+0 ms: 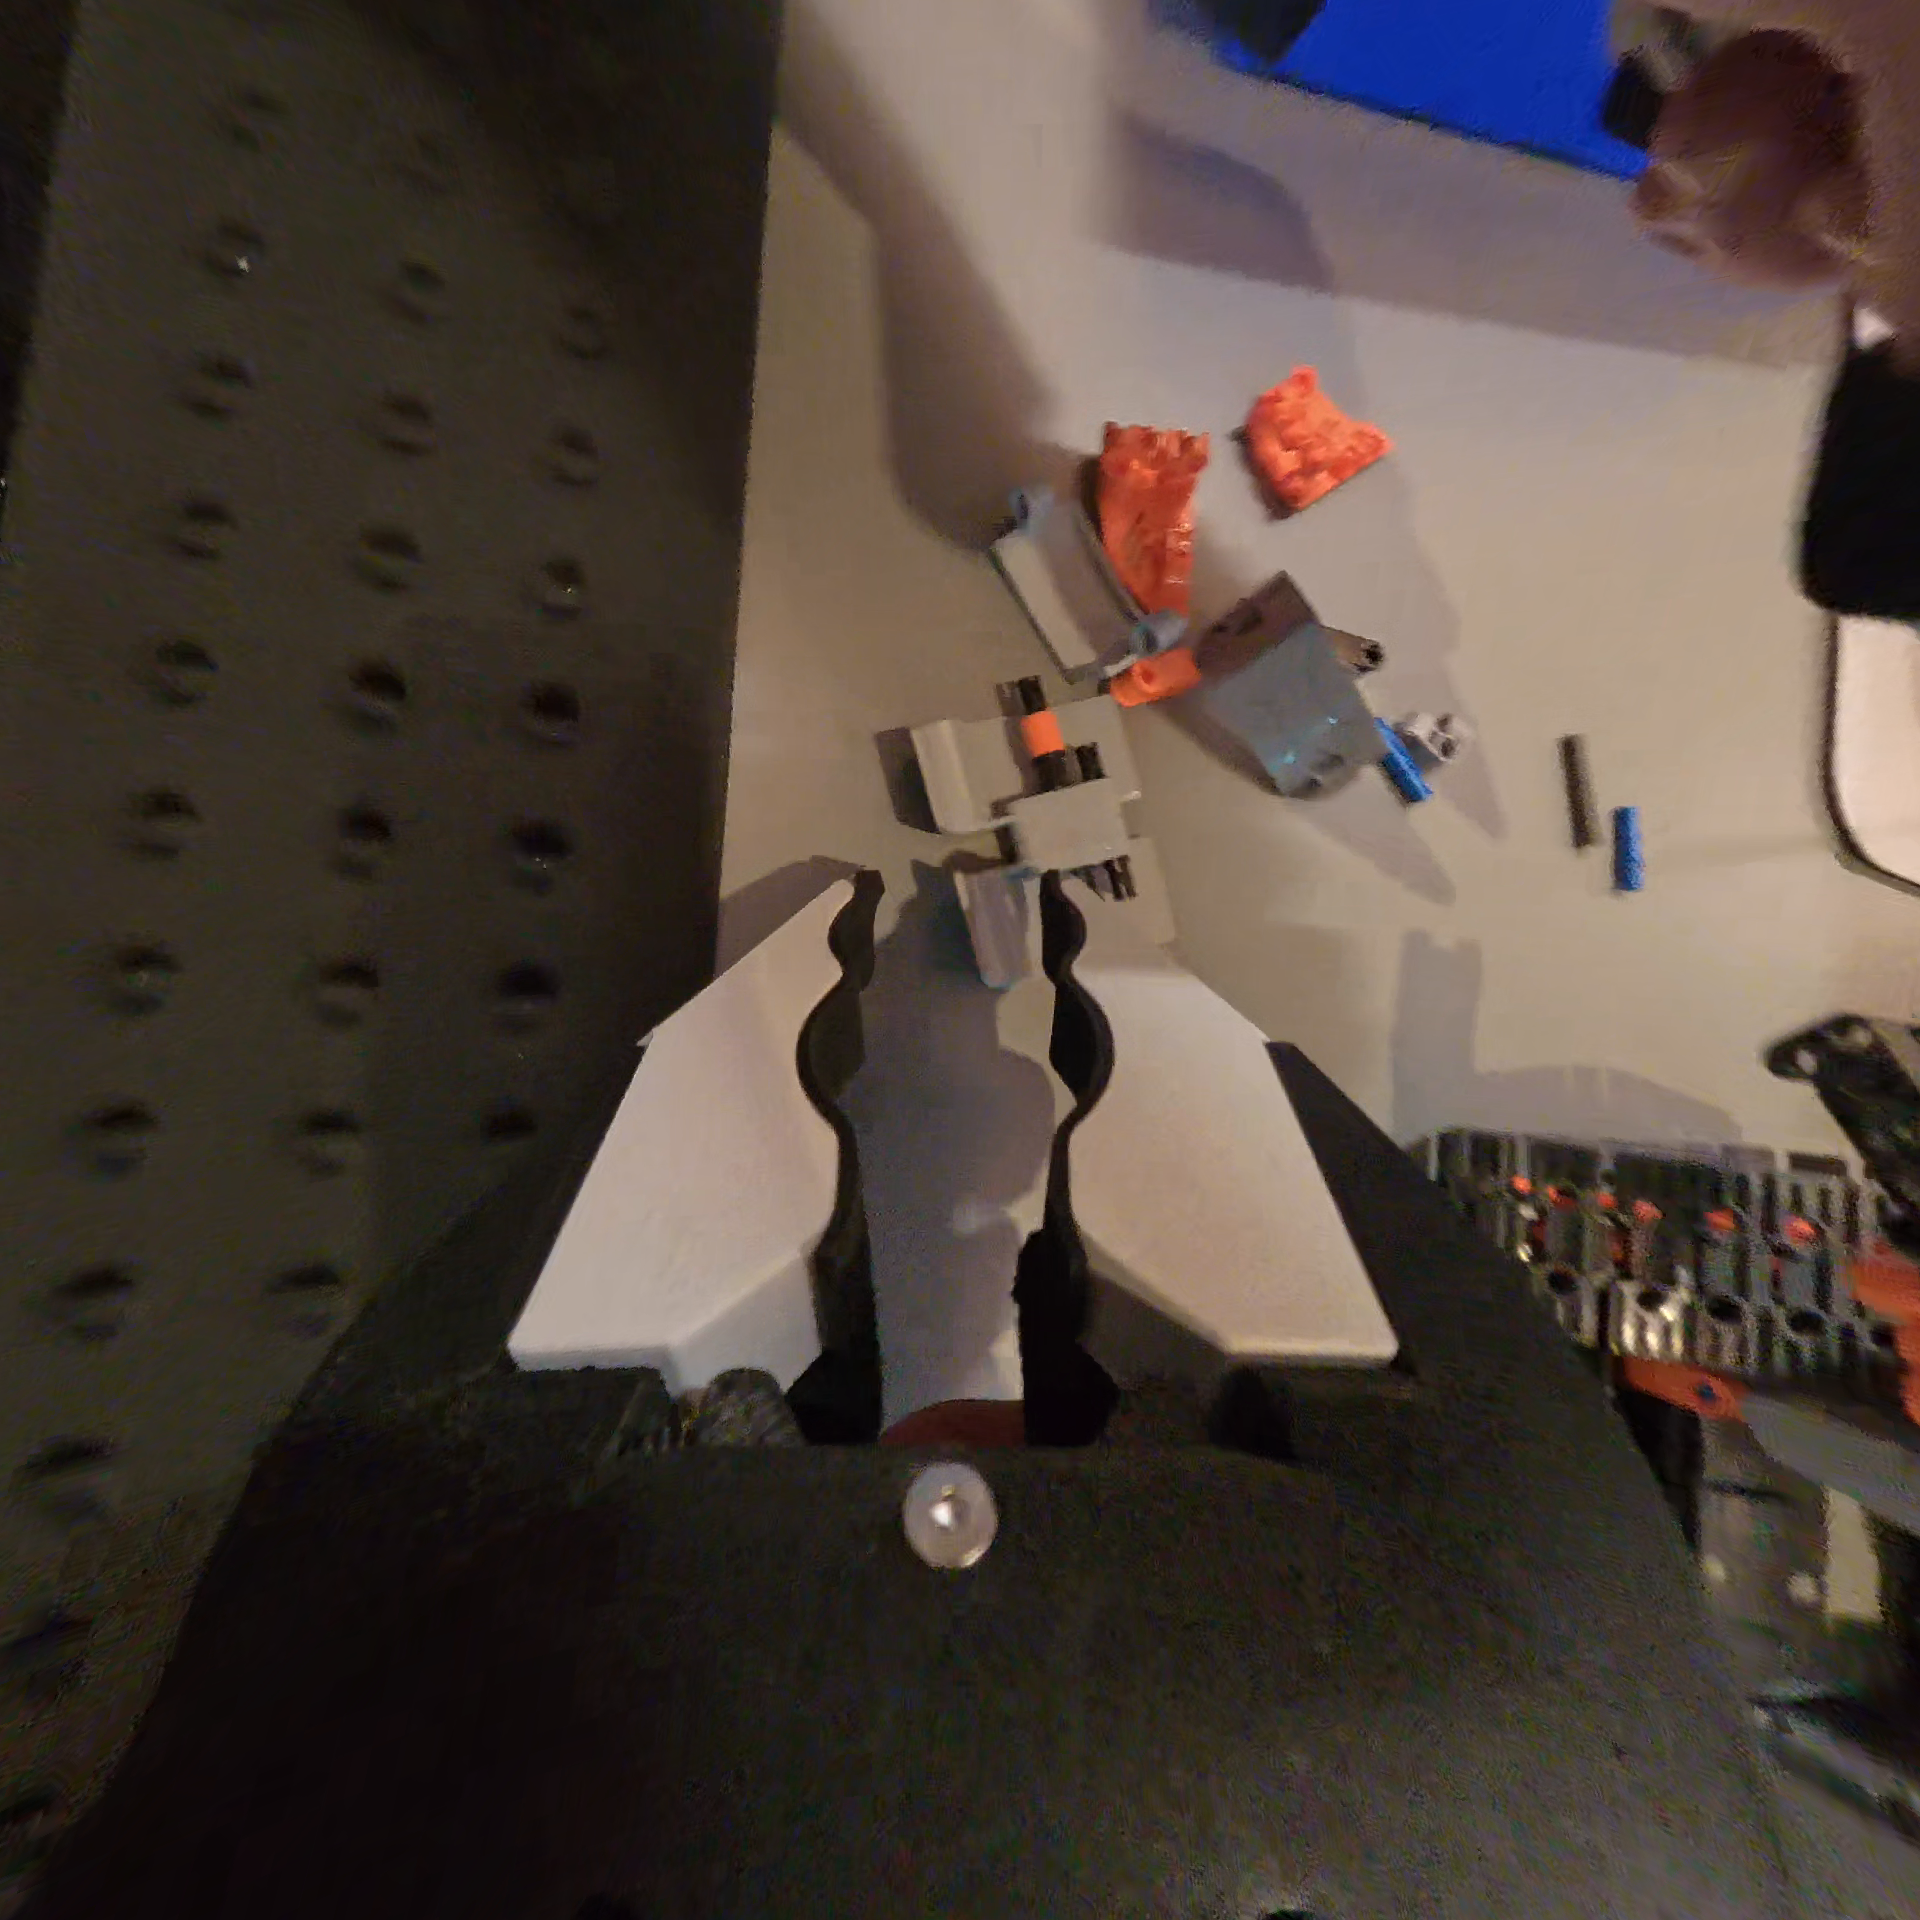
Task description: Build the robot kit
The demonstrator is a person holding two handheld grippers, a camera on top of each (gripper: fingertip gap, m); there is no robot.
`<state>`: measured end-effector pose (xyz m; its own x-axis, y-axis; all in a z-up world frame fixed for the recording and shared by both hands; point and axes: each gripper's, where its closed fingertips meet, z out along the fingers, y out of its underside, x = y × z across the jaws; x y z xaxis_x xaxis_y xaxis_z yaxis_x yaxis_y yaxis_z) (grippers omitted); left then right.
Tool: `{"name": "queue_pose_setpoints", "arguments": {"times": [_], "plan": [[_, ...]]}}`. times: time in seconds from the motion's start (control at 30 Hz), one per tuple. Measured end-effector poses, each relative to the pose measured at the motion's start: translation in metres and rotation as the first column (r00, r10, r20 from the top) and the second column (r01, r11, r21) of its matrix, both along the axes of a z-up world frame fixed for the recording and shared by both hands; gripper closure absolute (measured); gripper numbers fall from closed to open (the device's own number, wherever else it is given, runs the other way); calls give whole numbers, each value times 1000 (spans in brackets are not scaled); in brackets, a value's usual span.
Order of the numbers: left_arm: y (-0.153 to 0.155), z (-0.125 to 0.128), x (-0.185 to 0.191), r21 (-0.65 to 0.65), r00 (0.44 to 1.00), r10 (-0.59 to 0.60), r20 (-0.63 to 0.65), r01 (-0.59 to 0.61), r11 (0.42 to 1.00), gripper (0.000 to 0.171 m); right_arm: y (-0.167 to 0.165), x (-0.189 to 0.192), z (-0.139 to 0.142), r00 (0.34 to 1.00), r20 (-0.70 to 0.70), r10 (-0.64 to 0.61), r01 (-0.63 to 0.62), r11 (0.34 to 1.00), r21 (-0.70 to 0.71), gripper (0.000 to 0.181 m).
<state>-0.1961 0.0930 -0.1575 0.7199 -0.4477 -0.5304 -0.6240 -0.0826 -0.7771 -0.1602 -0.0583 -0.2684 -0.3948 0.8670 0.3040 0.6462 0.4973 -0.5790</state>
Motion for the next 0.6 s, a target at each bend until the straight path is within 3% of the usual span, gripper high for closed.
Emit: {"name": "queue_pose_setpoints", "arguments": {"times": [0.13, 0.6], "plan": [[0, 0, 1, 4, 1000, -2, -3, 2, 1000, 152, -4, -10, -5, 1000, -17, 23, -23, 1000, 18, 173], [3, -2, -3, 1, 1000, 8, 16, -9, 1000, 152, 1, -10, 25, 987, -161, -7, -3, 998, -60, 179]]}}
